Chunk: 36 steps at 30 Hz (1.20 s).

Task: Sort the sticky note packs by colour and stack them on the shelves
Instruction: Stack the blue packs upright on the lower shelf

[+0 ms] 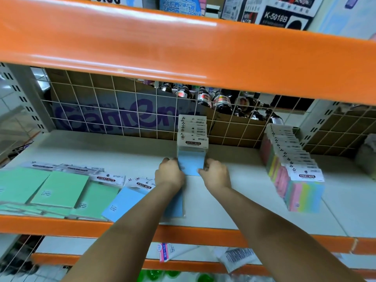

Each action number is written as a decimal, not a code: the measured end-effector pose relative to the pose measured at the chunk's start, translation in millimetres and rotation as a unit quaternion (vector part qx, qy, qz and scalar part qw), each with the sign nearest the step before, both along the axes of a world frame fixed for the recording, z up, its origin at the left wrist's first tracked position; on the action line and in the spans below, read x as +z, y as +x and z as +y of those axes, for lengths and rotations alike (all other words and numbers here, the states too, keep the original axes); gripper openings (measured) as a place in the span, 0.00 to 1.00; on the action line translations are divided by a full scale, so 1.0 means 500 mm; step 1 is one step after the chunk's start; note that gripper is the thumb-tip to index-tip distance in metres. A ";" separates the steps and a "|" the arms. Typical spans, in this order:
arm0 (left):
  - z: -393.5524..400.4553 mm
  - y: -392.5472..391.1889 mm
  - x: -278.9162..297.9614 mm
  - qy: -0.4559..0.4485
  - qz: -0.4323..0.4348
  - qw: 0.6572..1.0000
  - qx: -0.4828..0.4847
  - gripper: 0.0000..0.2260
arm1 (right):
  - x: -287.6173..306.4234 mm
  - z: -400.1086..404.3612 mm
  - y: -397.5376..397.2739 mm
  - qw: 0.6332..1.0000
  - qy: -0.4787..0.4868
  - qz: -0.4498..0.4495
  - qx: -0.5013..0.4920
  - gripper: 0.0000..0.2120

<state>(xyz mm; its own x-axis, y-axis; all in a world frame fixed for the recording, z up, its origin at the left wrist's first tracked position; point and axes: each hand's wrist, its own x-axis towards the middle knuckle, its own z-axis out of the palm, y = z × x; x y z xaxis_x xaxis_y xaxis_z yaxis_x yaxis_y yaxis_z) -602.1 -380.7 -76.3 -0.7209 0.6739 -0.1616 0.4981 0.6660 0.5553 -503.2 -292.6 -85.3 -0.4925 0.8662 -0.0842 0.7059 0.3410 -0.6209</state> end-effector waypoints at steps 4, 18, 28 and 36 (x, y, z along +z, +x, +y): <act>-0.001 0.002 -0.006 -0.023 0.027 0.999 -0.003 0.11 | -0.012 -0.004 0.003 1.000 0.003 -0.018 0.012 0.04; -0.026 -0.022 0.020 -0.015 0.021 1.000 -0.005 0.08 | 0.023 -0.004 0.010 0.998 -0.046 -0.035 -0.006 0.10; -0.102 -0.034 0.057 -0.135 0.055 0.989 -0.032 0.13 | 0.047 -0.115 0.010 0.984 -0.159 -0.069 -0.030 0.07; -0.131 -0.006 0.030 -0.141 0.043 0.988 -0.051 0.20 | 0.038 -0.162 -0.008 0.967 -0.239 -0.057 -0.065 0.08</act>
